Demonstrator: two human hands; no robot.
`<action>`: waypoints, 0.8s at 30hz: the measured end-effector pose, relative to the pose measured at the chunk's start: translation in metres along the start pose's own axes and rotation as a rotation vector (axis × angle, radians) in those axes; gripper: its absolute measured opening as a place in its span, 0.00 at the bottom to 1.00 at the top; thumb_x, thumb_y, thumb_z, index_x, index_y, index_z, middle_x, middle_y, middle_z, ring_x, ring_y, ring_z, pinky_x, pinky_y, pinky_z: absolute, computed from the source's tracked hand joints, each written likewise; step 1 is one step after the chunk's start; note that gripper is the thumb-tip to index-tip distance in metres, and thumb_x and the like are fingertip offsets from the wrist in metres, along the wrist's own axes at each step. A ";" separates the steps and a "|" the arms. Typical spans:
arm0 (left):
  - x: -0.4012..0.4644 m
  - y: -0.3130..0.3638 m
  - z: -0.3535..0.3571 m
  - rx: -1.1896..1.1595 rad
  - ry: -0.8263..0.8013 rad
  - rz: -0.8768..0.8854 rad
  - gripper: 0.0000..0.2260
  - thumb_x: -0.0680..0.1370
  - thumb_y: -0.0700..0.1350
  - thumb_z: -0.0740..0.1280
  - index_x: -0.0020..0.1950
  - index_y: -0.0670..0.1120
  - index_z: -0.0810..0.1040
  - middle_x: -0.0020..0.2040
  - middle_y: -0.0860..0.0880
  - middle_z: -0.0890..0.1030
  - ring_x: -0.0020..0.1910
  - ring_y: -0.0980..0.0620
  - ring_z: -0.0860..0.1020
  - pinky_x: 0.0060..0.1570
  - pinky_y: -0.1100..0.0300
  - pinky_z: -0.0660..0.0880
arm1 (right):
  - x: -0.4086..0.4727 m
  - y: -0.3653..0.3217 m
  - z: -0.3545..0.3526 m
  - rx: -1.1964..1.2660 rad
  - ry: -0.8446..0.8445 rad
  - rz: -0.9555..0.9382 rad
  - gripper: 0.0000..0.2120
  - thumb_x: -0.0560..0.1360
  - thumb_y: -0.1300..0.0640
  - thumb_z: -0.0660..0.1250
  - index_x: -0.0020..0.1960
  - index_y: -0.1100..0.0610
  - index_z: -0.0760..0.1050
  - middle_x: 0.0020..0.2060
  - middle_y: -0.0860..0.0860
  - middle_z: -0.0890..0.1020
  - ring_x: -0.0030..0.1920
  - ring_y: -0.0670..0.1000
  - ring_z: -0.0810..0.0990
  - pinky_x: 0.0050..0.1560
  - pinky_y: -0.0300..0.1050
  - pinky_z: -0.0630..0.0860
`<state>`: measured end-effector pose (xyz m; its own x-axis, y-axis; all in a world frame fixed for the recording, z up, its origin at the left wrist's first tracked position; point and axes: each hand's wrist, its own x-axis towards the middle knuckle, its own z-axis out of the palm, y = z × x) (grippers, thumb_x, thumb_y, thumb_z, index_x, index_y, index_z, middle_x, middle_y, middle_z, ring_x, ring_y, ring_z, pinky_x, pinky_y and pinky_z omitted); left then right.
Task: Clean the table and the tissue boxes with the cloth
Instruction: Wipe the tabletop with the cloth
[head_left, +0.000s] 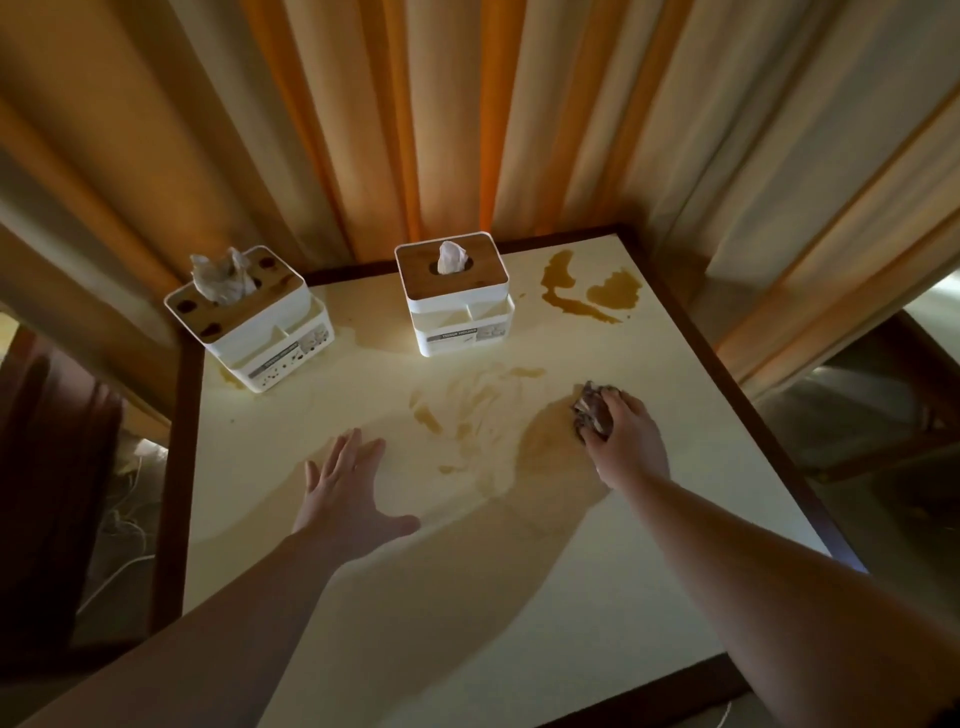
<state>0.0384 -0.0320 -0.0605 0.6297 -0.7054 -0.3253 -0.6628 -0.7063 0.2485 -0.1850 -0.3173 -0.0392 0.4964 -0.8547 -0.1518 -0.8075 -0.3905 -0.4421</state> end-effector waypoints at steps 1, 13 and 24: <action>0.002 -0.001 0.000 -0.004 0.011 0.000 0.62 0.57 0.82 0.63 0.84 0.54 0.52 0.85 0.47 0.43 0.83 0.48 0.40 0.80 0.41 0.45 | 0.009 -0.013 0.006 0.017 0.013 -0.038 0.27 0.81 0.50 0.70 0.78 0.53 0.70 0.74 0.51 0.73 0.72 0.55 0.73 0.72 0.50 0.71; 0.008 -0.004 -0.009 -0.021 -0.072 0.022 0.68 0.58 0.80 0.70 0.84 0.47 0.44 0.85 0.49 0.41 0.83 0.49 0.40 0.80 0.40 0.44 | 0.034 -0.153 0.086 0.092 -0.282 -0.479 0.30 0.78 0.51 0.75 0.77 0.53 0.72 0.78 0.50 0.70 0.79 0.51 0.65 0.78 0.46 0.62; 0.009 -0.011 -0.013 -0.071 -0.118 0.042 0.72 0.54 0.75 0.77 0.85 0.46 0.44 0.85 0.50 0.39 0.83 0.51 0.38 0.80 0.41 0.44 | -0.046 -0.041 0.075 -0.048 -0.095 -0.720 0.15 0.74 0.53 0.71 0.60 0.51 0.83 0.65 0.52 0.81 0.68 0.57 0.77 0.68 0.54 0.75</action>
<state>0.0566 -0.0314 -0.0538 0.5473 -0.7257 -0.4168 -0.6548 -0.6815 0.3268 -0.1504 -0.2365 -0.0804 0.9337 -0.3479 0.0850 -0.2825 -0.8613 -0.4223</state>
